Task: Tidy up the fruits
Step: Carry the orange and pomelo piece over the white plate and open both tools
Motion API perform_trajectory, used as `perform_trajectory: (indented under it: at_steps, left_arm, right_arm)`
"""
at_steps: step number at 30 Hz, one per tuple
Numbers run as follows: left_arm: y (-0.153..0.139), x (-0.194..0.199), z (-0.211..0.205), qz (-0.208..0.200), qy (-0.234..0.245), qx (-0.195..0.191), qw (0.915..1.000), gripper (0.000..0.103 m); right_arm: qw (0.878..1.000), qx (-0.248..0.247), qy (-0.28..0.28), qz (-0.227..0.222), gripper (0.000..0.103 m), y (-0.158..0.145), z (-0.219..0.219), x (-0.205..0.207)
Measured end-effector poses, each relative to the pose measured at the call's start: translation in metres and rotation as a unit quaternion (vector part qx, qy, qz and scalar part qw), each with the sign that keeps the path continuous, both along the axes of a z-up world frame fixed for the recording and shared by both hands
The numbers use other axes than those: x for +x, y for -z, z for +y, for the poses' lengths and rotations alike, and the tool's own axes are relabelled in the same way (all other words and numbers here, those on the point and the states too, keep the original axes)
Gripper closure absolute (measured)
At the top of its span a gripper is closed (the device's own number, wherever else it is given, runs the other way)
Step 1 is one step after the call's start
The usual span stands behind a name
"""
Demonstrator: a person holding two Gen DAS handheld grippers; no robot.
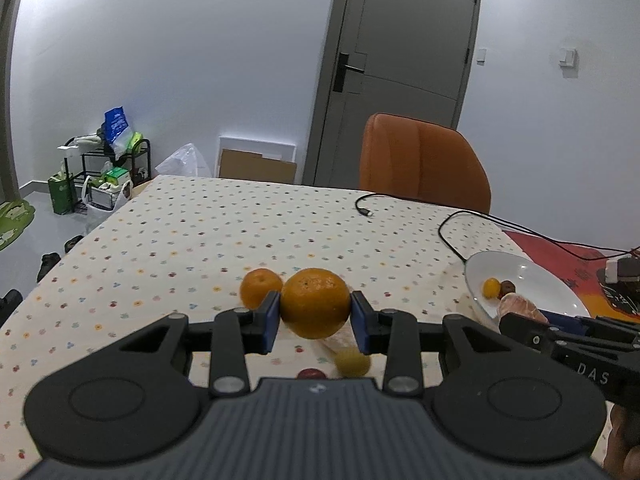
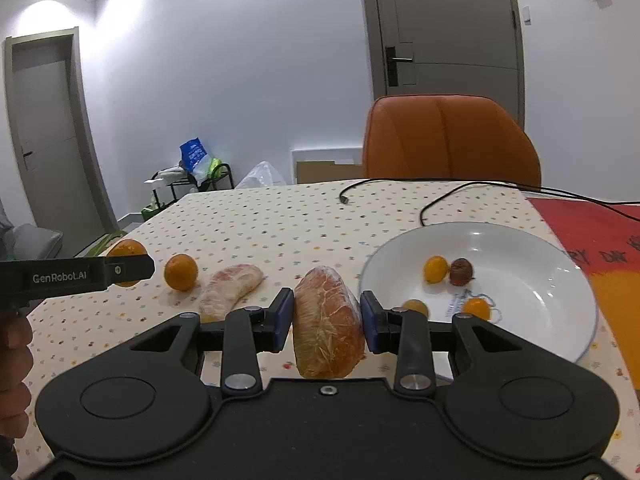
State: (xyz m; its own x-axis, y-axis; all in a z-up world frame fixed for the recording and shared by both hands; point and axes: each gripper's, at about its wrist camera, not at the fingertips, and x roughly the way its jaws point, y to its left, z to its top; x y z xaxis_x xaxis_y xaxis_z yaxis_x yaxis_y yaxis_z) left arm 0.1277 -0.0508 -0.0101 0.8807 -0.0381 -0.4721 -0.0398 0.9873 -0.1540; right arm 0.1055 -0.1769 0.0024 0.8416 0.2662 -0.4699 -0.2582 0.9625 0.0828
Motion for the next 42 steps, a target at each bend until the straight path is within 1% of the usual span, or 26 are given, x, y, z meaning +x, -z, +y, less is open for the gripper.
perform_trajectory:
  at_steps: [11, 21, 42]
  left_arm:
    - [-0.003, 0.013, -0.028, -0.003, 0.022, 0.006, 0.9997, 0.067]
    - [-0.011, 0.031, -0.054, -0.012, 0.044, 0.014, 0.9989, 0.067]
    - [0.000, 0.082, -0.119, 0.018, 0.101, 0.033, 0.9942, 0.067]
  right_arm:
    - [0.999, 0.006, 0.032, -0.001, 0.069, 0.002, -0.033, 0.001]
    - [0.998, 0.010, 0.057, -0.001, 0.069, 0.002, -0.061, 0.006]
    - [0.995, 0.021, 0.100, 0.014, 0.069, 0.013, -0.112, 0.033]
